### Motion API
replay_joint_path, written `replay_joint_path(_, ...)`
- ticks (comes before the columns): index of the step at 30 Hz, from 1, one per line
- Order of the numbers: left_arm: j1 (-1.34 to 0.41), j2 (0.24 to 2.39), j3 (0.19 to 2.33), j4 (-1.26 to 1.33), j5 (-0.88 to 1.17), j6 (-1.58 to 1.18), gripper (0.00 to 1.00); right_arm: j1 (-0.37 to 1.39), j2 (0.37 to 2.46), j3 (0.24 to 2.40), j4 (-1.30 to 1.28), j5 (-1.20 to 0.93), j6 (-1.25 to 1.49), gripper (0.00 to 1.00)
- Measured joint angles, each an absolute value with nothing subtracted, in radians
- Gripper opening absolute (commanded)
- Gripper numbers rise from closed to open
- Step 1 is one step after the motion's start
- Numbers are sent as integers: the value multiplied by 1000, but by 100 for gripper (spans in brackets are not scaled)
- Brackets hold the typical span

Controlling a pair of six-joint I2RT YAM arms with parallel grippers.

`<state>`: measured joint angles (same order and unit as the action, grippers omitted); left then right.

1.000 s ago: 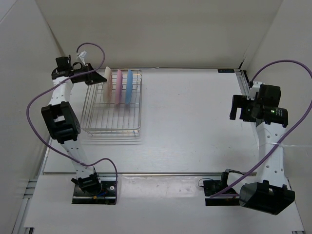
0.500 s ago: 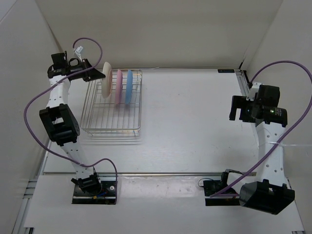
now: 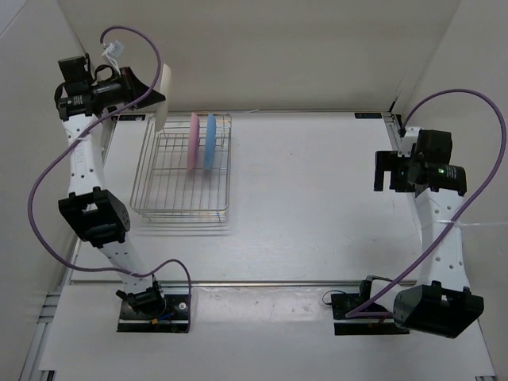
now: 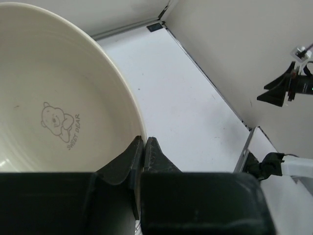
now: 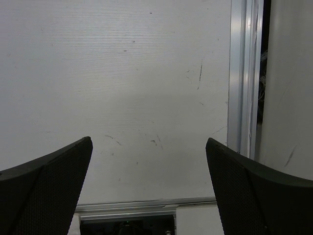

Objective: Unload the plates from the dish rack

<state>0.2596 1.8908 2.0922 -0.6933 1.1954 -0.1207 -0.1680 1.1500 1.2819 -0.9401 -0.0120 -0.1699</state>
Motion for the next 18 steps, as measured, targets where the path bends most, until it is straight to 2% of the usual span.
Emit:
replay_joint_path(4, 215, 1820, 2134, -739, 1194, -91, 11, -142, 1197, 1382, -949, 5, -186, 100)
replay_joint_path(8, 75, 1729, 2127, -816, 1122, 14, 11, -114, 1235, 1525, -974, -6, -188, 100)
replay_joint_path(15, -489, 1623, 1965, -931, 785, 287, 11, -107, 1298, 1730, -1023, -141, -167, 100)
replay_joint_path(18, -673, 1622, 1872, -965, 601, 379, 11, -135, 1320, 1769, -1049, -228, -148, 100)
